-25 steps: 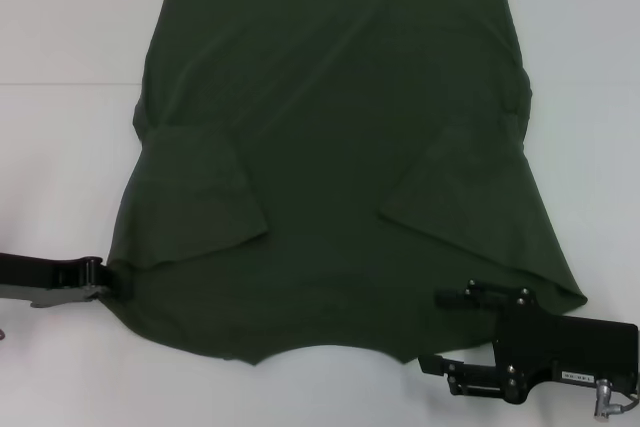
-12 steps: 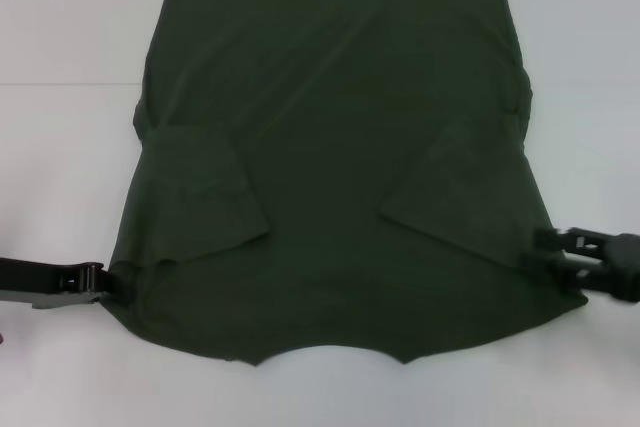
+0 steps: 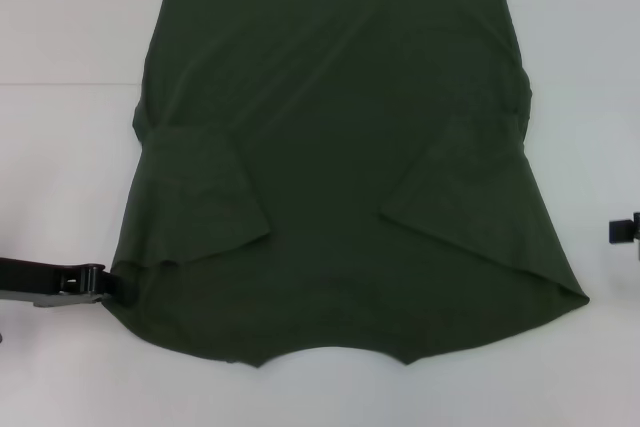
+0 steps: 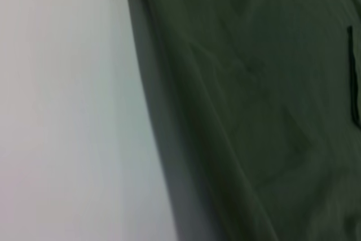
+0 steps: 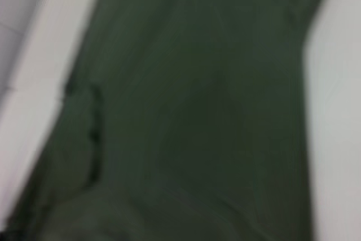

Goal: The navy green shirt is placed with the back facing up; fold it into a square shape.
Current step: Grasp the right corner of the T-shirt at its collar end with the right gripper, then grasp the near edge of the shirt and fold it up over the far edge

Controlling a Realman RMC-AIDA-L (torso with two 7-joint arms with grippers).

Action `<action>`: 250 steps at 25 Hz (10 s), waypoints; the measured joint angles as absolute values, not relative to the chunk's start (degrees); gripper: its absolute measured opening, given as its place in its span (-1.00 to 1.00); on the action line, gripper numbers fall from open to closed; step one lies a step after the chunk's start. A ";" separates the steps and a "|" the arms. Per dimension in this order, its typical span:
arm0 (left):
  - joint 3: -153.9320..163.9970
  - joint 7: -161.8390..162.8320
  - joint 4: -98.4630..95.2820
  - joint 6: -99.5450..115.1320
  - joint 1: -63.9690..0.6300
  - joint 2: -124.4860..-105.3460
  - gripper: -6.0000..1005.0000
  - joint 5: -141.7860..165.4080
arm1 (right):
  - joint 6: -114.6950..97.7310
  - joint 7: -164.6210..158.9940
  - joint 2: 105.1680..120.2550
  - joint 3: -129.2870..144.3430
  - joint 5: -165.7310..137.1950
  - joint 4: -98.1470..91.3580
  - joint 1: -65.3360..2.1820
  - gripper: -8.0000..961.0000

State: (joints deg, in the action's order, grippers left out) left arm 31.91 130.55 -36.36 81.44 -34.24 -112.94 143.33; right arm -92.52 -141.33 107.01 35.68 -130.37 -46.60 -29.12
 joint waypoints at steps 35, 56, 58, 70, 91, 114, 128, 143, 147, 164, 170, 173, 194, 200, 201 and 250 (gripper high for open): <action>31.90 129.20 -36.03 81.43 -34.02 -113.03 -0.92 142.11 | -85.76 -146.68 112.23 40.05 -149.64 -43.84 -37.91 0.66; 31.90 129.04 -36.03 81.03 -33.93 -113.41 -0.92 142.12 | -82.16 -146.72 112.65 42.08 -149.77 -41.96 -38.40 0.60; 31.90 129.02 -36.03 81.03 -33.93 -113.41 -0.92 142.12 | -81.76 -146.61 112.69 42.11 -149.77 -41.64 -38.49 0.59; 31.91 129.00 -36.03 80.97 -33.92 -113.37 -0.92 142.12 | -81.19 -146.58 113.11 42.97 -149.77 -41.07 -38.95 0.52; 31.90 128.79 -36.03 80.66 -33.83 -113.47 -0.92 142.06 | -80.48 -146.67 115.00 43.68 -149.38 -40.67 -41.40 0.42; 31.82 128.32 -36.04 80.51 -33.93 -113.47 -0.92 141.86 | -79.79 -146.76 114.96 43.68 -149.68 -40.79 -41.40 -0.70; 31.72 127.58 -35.41 88.09 -33.57 -111.30 -0.92 141.16 | -90.80 -139.70 114.03 43.60 -149.43 -41.60 -40.95 -0.82; 29.19 126.25 -35.38 111.76 -29.02 -108.77 -0.92 144.04 | -107.82 -126.31 113.27 44.14 -152.79 -40.79 -39.09 -0.79; 29.48 125.45 -35.02 113.23 -27.69 -109.48 -0.92 145.83 | -108.89 -124.18 113.31 46.24 -152.83 -40.21 -39.09 -0.78; 29.08 125.28 -34.62 114.79 -27.35 -109.86 -0.92 148.98 | -109.95 -119.91 114.85 49.90 -152.29 -38.02 -37.90 -0.75; 22.04 124.93 -34.68 114.14 -28.45 -109.36 -0.92 145.19 | -108.97 -118.31 114.00 40.54 -151.64 -38.56 -37.72 -0.73; 17.22 125.61 -34.91 113.18 -29.04 -109.11 -0.92 143.83 | -107.63 -117.92 112.76 34.33 -150.30 -38.58 -37.66 -0.73; 9.58 118.32 -26.98 85.18 -29.54 -113.16 -0.92 121.68 | -81.94 -116.51 113.48 21.89 -126.32 -33.36 -32.80 -0.68; 9.81 113.30 -26.46 79.43 -30.78 -115.34 -0.92 119.85 | -71.23 -114.21 116.58 22.37 -123.87 -32.42 -33.45 -0.67; 9.73 112.14 -26.43 78.64 -31.14 -115.73 -0.92 119.78 | -70.04 -113.56 117.05 22.33 -123.65 -32.25 -33.70 -0.67; 10.75 94.21 -25.66 56.44 -39.50 -122.70 -0.92 113.96 | -55.86 -102.93 119.53 22.87 -112.46 -27.16 -35.57 -0.57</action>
